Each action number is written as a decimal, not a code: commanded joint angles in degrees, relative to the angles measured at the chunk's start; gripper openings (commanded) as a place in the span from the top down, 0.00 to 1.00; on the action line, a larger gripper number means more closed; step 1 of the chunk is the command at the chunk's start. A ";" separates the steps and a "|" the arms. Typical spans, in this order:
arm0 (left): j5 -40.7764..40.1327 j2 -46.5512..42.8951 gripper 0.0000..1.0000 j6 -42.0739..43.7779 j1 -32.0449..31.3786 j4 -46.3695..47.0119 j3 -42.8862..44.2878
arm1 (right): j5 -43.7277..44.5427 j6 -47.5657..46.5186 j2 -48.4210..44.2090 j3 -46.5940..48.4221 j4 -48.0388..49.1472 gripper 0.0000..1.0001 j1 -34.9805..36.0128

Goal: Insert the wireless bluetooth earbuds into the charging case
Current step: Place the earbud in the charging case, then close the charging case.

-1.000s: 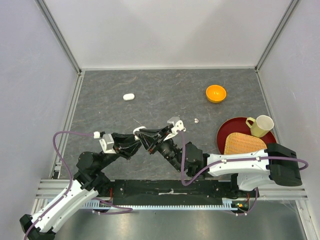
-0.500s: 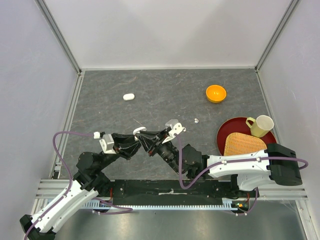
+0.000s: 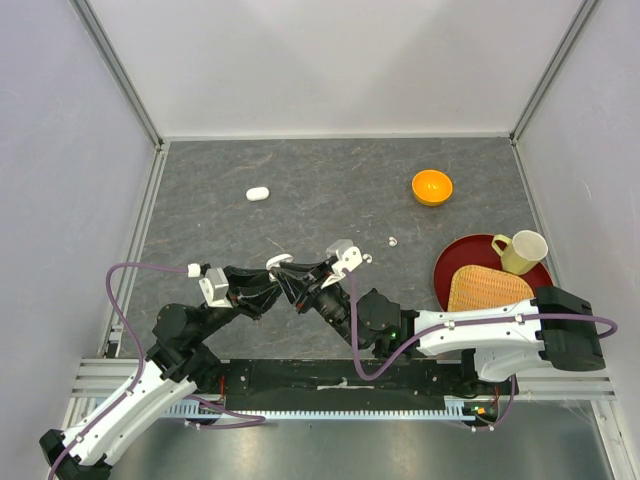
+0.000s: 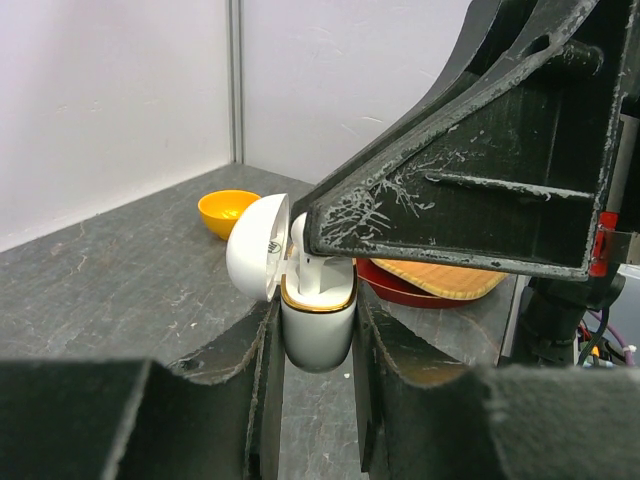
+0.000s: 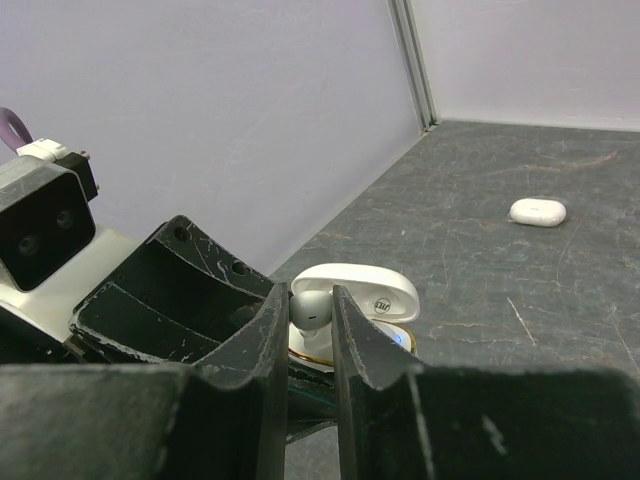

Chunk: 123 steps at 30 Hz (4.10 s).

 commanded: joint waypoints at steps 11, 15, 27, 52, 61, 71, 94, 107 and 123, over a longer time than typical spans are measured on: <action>-2.10 -0.45 0.98 0.24 0.21 2.24 1.61 | 1.23 0.17 -1.53 1.60 -2.69 0.67 0.61; -1.84 -0.36 0.98 0.24 0.21 1.89 1.52 | 1.31 0.26 -1.71 1.52 -1.99 0.63 0.61; -1.04 -0.28 0.98 0.24 0.12 0.92 1.52 | 0.79 0.08 -3.20 -0.42 5.02 0.48 0.52; 1.32 -1.33 0.98 -1.78 0.12 -3.21 2.57 | 16.26 18.78 -16.99 0.81 -23.14 0.02 -1.67; 6.59 2.09 0.98 -0.20 0.12 -5.84 5.29 | 6.43 36.03 -18.94 8.28 -55.59 0.02 -13.88; 11.61 4.99 0.98 1.47 0.12 -8.66 8.46 | -8.60 32.87 -29.39 1.96 -45.76 0.02 -18.63; 17.76 10.88 0.98 2.26 0.21 -9.71 11.80 | -26.11 31.02 -11.64 13.64 -56.39 0.02 -19.60; 12.76 10.36 0.98 2.79 0.12 -9.45 11.45 | -26.99 31.28 -12.43 12.24 -58.06 0.02 -19.69; 8.63 10.80 0.98 1.91 0.12 -9.19 11.10 | -28.22 31.55 -12.43 10.74 -58.77 0.02 -19.61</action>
